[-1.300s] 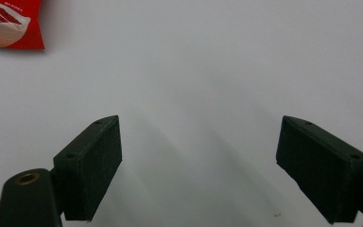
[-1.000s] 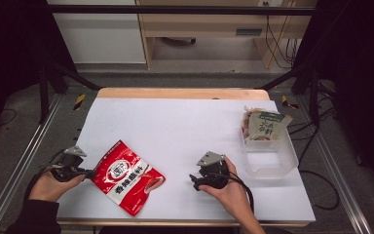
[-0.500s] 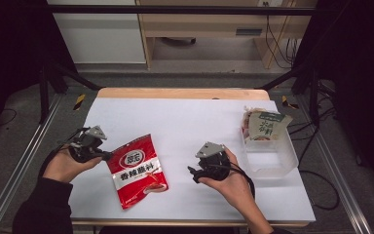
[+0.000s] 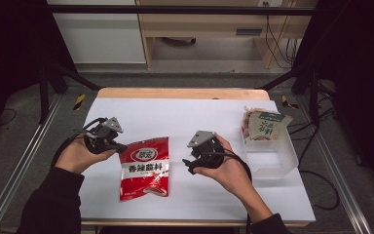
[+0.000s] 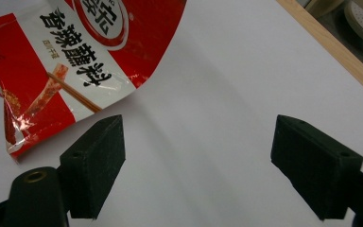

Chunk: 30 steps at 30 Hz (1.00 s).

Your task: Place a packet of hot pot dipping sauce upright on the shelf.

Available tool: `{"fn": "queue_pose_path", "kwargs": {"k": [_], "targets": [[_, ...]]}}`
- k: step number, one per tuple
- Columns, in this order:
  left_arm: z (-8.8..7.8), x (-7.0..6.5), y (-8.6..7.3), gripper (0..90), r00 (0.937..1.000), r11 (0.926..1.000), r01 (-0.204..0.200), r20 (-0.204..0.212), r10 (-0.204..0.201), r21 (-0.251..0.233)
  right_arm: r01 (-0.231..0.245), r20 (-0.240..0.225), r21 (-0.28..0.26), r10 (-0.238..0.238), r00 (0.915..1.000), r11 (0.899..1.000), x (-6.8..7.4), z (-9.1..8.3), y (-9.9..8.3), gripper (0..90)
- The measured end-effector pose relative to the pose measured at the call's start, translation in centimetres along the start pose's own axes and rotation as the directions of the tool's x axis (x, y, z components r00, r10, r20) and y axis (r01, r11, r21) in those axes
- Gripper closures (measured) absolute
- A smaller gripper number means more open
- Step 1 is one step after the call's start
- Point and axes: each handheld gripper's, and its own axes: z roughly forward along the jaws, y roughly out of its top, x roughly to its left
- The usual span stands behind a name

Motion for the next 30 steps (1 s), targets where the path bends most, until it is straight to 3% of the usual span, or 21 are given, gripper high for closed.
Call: {"fn": "queue_pose_path", "kwargs": {"k": [7,9,22,26,30], "targets": [[-0.6,-0.8,1.8,90.0,0.9991,0.9991,-0.043,-0.004,0.043,0.002,0.025,-0.027,-0.002,-0.025,0.9993,1.0,-0.4,-0.7,2.2,17.7],[-0.7,-0.9,2.6,90.0,0.9986,0.9986,-0.053,0.0,0.053,0.002,0.034,-0.057,0.008,-0.033,0.9978,0.999,-0.5,-0.9,3.2,20.1],[-0.8,-1.9,4.1,90.0,0.995,0.995,-0.099,-0.001,0.1,0.006,0.1,-0.118,0.079,-0.09,0.9889,0.992,-0.8,-0.5,5.7,22.0],[-1.0,-1.9,4.2,90.0,0.9945,0.9944,-0.105,-0.004,0.105,0.005,0.113,-0.15,0.081,-0.099,0.9837,0.99,-0.8,-0.1,6.0,25.9],[-1.2,-2.1,4.4,90.0,0.9936,0.9936,-0.112,-0.004,0.113,0.005,0.131,-0.203,0.095,-0.11,0.9729,0.987,-0.7,1.1,6.2,33.8]]}}
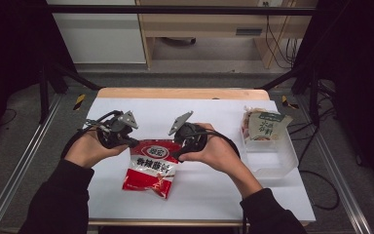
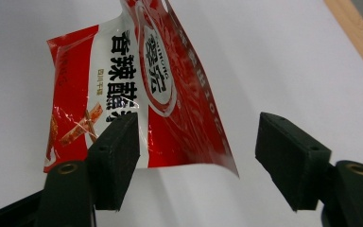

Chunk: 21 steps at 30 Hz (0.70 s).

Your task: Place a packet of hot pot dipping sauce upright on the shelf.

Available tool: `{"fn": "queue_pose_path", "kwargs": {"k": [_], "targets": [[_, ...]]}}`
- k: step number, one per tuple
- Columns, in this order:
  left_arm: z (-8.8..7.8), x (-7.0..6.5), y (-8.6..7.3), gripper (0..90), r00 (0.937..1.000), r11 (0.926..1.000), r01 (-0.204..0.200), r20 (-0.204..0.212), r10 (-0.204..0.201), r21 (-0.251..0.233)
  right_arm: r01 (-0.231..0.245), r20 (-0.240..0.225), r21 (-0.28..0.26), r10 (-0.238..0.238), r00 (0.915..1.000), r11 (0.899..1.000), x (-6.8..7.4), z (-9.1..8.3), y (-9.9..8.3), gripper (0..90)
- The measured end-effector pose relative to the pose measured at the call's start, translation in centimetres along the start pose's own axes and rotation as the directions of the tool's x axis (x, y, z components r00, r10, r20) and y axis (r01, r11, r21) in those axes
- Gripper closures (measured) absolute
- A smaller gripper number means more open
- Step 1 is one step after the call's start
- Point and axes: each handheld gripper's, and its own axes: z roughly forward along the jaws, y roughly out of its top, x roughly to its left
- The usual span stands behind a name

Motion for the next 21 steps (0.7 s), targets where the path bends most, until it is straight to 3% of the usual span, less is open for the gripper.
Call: {"fn": "queue_pose_path", "kwargs": {"k": [5,6,12,17,21], "targets": [[-0.2,0.0,0.1,90.0,1.0,1.0,-0.006,-0.004,0.006,0.006,0.002,-0.036,0.009,-0.002,0.9993,1.0,-0.4,0.9,0.3,45.2],[-0.3,0.0,0.2,90.0,1.0,1.0,-0.004,-0.002,0.004,0.001,0.01,-0.067,0.013,-0.009,0.9977,1.0,-0.5,1.2,0.5,49.7],[-0.8,0.0,0.2,90.0,1.0,0.9999,-0.005,-0.003,0.005,-0.011,0.036,-0.107,0.034,-0.032,0.9938,0.999,-0.5,1.8,1.0,69.7],[-0.8,0.2,-0.1,90.0,1.0,0.9997,0.003,-0.001,-0.003,-0.026,0.06,-0.116,0.039,-0.055,0.9917,0.997,-0.3,1.7,1.1,86.4],[-0.6,0.4,-0.3,85.4,1.0,0.9991,0.006,-0.006,-0.006,-0.041,0.059,-0.116,0.05,-0.053,0.9918,0.997,-0.3,1.4,1.3,89.7]]}}
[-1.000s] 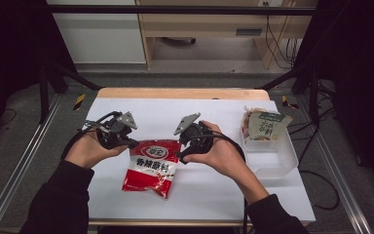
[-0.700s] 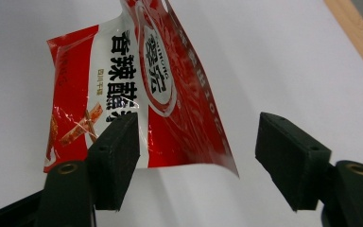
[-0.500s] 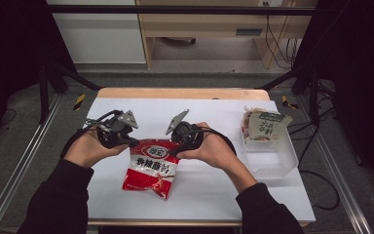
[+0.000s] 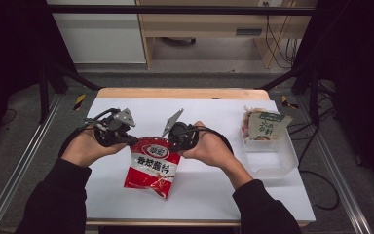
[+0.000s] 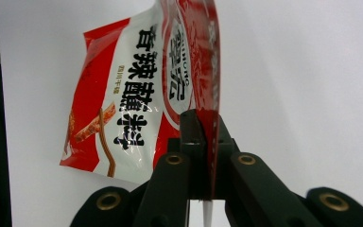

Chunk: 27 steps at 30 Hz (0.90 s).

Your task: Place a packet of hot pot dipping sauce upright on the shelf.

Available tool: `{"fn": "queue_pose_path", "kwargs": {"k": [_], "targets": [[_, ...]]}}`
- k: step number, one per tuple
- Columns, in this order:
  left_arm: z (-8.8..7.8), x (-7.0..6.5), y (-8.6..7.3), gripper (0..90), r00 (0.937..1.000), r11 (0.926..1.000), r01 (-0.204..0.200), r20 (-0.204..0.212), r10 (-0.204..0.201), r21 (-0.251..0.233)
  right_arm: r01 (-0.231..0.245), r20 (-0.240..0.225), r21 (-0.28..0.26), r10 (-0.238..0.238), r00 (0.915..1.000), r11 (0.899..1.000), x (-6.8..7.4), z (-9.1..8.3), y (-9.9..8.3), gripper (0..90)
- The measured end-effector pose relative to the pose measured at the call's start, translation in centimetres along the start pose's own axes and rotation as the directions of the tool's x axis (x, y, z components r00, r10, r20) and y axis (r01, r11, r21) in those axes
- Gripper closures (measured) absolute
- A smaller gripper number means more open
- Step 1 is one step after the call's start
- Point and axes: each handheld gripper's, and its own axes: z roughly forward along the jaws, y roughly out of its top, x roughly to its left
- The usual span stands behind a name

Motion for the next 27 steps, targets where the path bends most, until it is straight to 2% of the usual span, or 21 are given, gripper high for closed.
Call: {"fn": "queue_pose_path", "kwargs": {"k": [1,4,6,7,10,13,15,17,18,20,21,24,27], "targets": [[0.0,0.0,-0.1,82.0,1.0,1.0,0.001,0.002,-0.001,-0.003,-0.003,0.004,0.005,0.003,1.0,1.0,0.0,-0.1,0.0,89.8],[0.1,0.1,-0.3,64.5,0.9999,0.9994,0.009,-0.01,-0.01,-0.034,-0.005,-0.003,0.002,0.005,1.0,1.0,-0.2,-0.2,0.1,90.0],[0.1,0.1,-0.4,57.2,0.9999,0.9992,0.01,-0.013,-0.011,-0.039,-0.005,-0.006,0.005,0.005,1.0,1.0,-0.3,-0.3,0.1,90.0],[0.1,0.0,-0.6,50.9,0.9995,0.9988,0.013,-0.029,-0.014,-0.046,-0.009,-0.008,0.005,0.01,0.9999,1.0,-0.4,-0.4,0.1,90.0],[0.1,-0.1,-1.0,42.3,0.9987,0.999,0.01,-0.049,-0.012,-0.044,-0.014,-0.009,0.005,0.014,0.9999,1.0,-0.4,-0.4,0.0,90.0],[0.2,0.0,-1.6,34.1,0.998,0.999,0.025,-0.057,-0.027,-0.036,-0.027,-0.015,-0.008,0.027,0.9995,1.0,-0.6,-0.8,0.0,90.0],[0.3,0.0,-2.2,32.3,0.9971,0.9992,0.032,-0.069,-0.034,-0.025,-0.033,-0.015,-0.015,0.032,0.9994,0.999,-0.7,-1.1,0.0,90.0],[0.4,0.0,-2.5,29.7,0.9967,0.9989,0.041,-0.069,-0.042,-0.022,-0.035,-0.014,-0.016,0.035,0.9993,0.999,-0.8,-1.5,0.1,90.0],[0.6,0.1,-3.3,29.2,0.9967,0.9986,0.05,-0.063,-0.051,-0.02,-0.043,-0.016,-0.021,0.043,0.999,0.999,-0.9,-1.8,0.1,90.0],[0.7,0.0,-3.5,28.4,0.9963,0.9982,0.057,-0.064,-0.058,-0.021,-0.044,-0.017,-0.028,0.044,0.9989,0.999,-0.9,-2.1,0.1,90.0],[0.9,0.0,-4.1,27.4,0.9953,0.9975,0.068,-0.068,-0.069,-0.018,-0.05,-0.017,-0.031,0.05,0.9986,0.998,-1.0,-2.7,0.2,90.0],[1.1,0.0,-4.8,26.6,0.9944,0.9967,0.078,-0.069,-0.079,-0.023,-0.045,-0.016,-0.031,0.044,0.9989,0.999,-1.1,-3.3,0.4,90.0],[1.5,-0.1,-6.0,24.1,0.9927,0.9948,0.1,-0.066,-0.101,-0.02,-0.036,-0.008,-0.029,0.036,0.9993,0.999,-1.2,-4.3,0.7,90.0]]}}
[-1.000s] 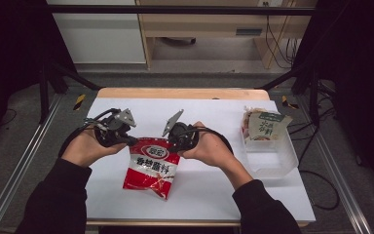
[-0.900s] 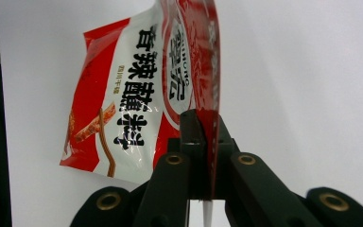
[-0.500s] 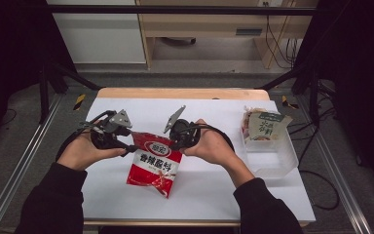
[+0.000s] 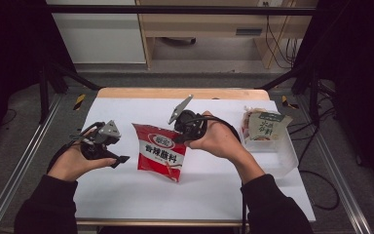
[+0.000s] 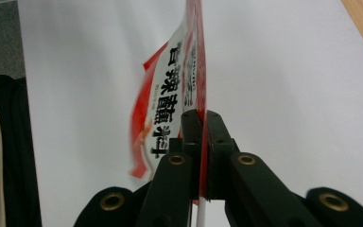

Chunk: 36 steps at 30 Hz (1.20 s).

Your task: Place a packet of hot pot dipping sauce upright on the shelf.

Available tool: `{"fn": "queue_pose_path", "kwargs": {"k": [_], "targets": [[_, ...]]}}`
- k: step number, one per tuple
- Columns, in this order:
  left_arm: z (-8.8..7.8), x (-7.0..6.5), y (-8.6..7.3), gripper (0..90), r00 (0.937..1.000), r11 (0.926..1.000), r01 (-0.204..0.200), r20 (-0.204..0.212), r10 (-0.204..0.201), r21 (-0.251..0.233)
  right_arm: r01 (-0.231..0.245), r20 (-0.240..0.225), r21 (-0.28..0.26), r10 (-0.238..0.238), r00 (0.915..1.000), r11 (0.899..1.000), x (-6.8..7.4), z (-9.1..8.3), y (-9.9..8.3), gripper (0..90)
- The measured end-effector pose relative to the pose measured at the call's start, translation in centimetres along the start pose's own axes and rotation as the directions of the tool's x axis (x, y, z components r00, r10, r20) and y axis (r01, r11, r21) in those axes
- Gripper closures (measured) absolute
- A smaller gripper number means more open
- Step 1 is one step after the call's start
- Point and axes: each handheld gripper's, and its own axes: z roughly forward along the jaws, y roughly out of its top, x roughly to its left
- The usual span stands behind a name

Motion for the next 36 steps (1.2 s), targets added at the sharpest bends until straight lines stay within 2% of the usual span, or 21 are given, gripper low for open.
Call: {"fn": "queue_pose_path", "kwargs": {"k": [5,6,12,17,23,28,31,36], "targets": [[0.5,0.0,-1.2,21.2,0.9998,0.9998,0.017,0.004,-0.017,0.005,0.003,0.0,-0.005,-0.003,1.0,1.0,-0.2,-0.8,0.1,90.0],[0.9,0.0,-1.7,20.2,0.9995,0.9995,0.032,0.004,-0.032,0.004,0.002,0.006,-0.007,-0.002,1.0,1.0,-0.3,-1.2,0.2,90.0],[1.7,-0.2,-2.7,17.0,0.9992,0.9988,0.041,-0.008,-0.04,0.029,0.001,0.027,0.009,-0.001,0.9996,1.0,-0.8,-2.0,-0.1,90.0],[2.8,-0.3,-3.4,15.2,0.9987,0.9981,0.05,-0.001,-0.05,0.034,-0.024,0.05,0.012,0.023,0.9985,1.0,-1.5,-3.1,-0.8,90.0],[3.3,-0.5,-3.8,13.8,0.9989,0.9979,0.046,0.004,-0.047,0.046,-0.038,0.058,0.02,0.037,0.9977,0.999,-2.1,-3.8,-1.8,90.0],[3.6,-0.5,-4.1,12.8,0.999,0.9973,0.044,0.002,-0.044,0.058,-0.048,0.064,0.007,0.048,0.9968,0.999,-2.4,-4.4,-2.3,90.0],[4.1,-0.7,-4.3,9.4,0.999,0.9954,0.044,-0.003,-0.044,0.085,-0.053,0.07,-0.001,0.053,0.9962,0.999,-2.6,-4.8,-2.6,90.0],[4.7,-0.7,-4.6,7.9,0.9998,0.9918,0.02,-0.002,-0.02,0.126,-0.057,0.078,-0.03,0.059,0.9952,0.998,-2.9,-5.9,-3.1,90.0]]}}
